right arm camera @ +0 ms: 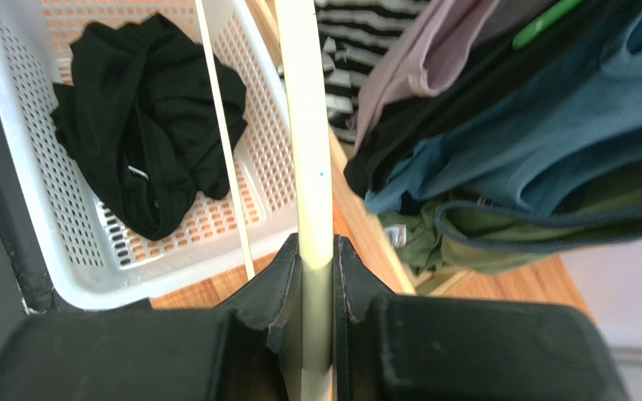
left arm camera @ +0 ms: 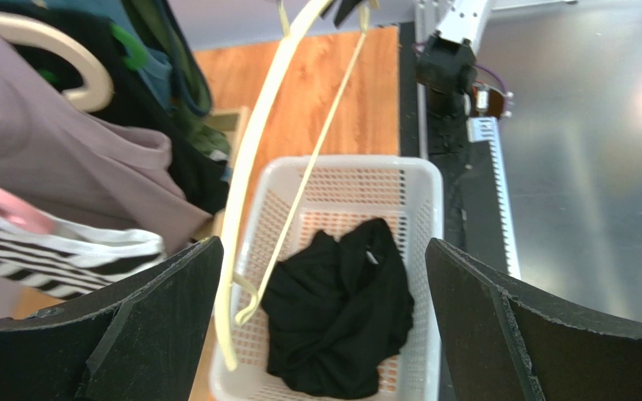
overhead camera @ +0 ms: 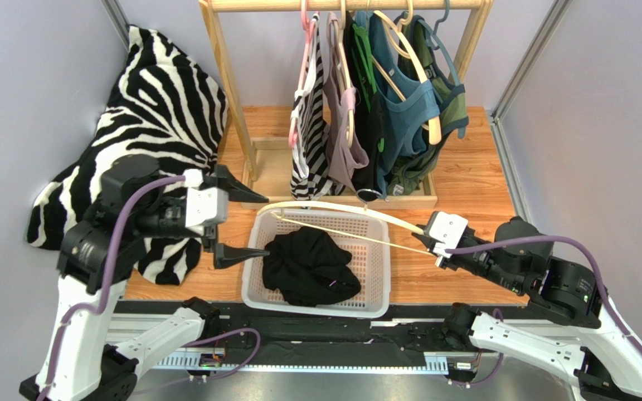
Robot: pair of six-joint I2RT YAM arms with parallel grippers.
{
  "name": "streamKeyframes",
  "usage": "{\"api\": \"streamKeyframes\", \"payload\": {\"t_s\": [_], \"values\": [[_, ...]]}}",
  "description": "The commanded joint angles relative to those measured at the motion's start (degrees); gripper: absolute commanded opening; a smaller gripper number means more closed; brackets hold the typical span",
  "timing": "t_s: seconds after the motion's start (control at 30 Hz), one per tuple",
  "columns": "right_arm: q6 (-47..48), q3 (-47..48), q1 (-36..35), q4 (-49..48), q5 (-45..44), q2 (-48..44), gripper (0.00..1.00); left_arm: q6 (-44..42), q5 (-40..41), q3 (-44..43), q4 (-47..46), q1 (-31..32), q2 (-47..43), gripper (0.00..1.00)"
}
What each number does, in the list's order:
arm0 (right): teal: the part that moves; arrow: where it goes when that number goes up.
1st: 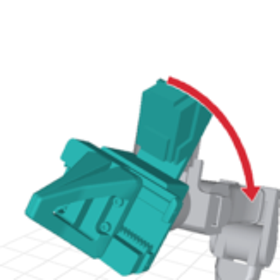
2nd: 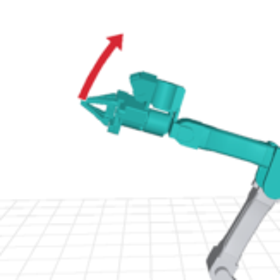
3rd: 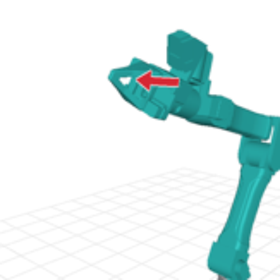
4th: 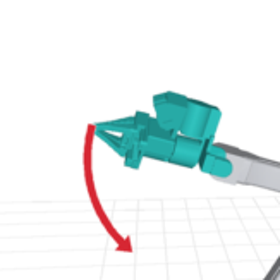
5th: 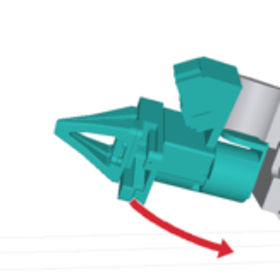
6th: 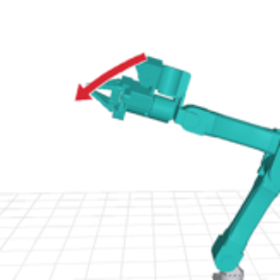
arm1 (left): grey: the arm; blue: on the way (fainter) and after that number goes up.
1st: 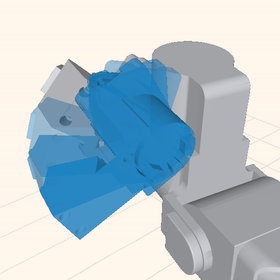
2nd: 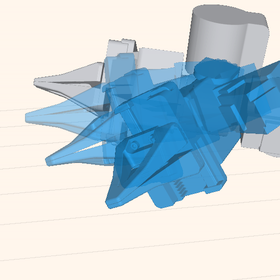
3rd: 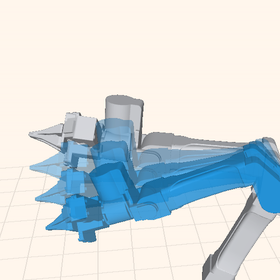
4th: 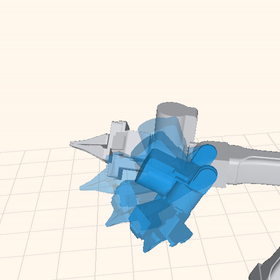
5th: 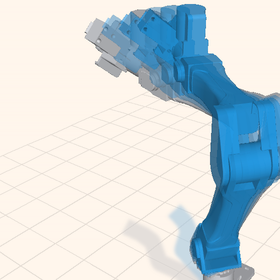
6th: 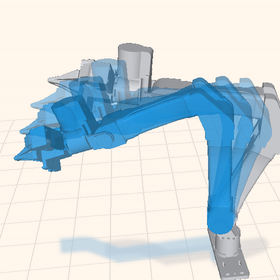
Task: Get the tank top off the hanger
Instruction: Place the hanger at the clothesline.
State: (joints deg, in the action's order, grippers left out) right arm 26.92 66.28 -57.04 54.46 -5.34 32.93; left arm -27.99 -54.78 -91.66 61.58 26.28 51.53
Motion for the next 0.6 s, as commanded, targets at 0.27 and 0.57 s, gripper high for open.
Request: {"api": "streamKeyframes", "payload": {"t_s": [0.27,0.57], "values": [[7.1,1.6,0.0,-6.8,12.4,-0.4,0.00,-4.4,-0.9,4.1,0.9,0.3,3.1,0.78],[6.9,3.1,0.0,-9.0,13.1,1.2,0.00,-4.8,-7.0,7.0,7.2,0.3,2.6,0.54]]}}
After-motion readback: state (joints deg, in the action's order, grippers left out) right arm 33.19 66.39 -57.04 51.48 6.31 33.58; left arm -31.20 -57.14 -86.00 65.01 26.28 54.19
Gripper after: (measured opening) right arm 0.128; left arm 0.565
